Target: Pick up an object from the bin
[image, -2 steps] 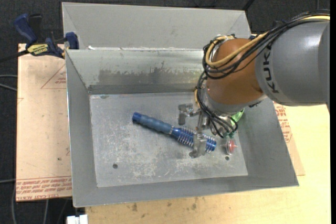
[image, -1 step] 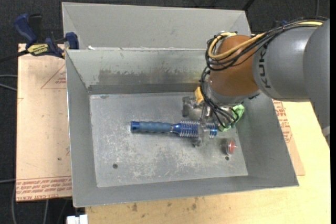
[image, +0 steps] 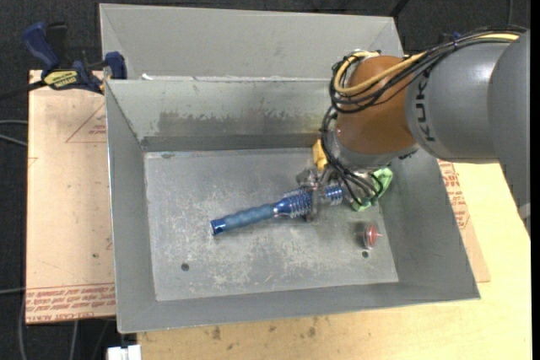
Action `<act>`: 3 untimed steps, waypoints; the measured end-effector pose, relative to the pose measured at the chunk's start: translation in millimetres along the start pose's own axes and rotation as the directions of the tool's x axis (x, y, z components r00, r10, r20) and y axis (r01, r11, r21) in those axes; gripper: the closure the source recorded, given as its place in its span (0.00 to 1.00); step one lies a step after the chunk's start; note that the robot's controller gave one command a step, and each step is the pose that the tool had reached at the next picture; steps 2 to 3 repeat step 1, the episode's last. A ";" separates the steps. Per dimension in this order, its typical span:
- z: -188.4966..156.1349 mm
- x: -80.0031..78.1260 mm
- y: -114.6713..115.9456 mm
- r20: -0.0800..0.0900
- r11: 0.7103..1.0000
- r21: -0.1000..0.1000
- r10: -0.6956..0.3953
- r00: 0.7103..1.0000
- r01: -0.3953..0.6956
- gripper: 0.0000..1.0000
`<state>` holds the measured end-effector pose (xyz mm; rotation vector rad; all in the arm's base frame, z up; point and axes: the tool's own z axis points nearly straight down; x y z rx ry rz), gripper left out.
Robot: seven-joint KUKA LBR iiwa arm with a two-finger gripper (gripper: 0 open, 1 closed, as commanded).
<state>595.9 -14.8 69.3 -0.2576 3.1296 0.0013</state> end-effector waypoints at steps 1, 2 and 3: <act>-158.8 -1.3 -30.7 0.009 1.000 0.004 -0.010 1.000 0.010 1.00; -158.8 -1.3 -30.7 0.009 1.000 0.004 -0.010 1.000 0.010 1.00; -158.8 -1.3 -30.7 0.009 1.000 0.004 -0.010 1.000 0.010 1.00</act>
Offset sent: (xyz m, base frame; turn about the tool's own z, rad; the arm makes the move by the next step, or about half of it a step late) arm 0.0039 -0.0294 0.1544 -0.0138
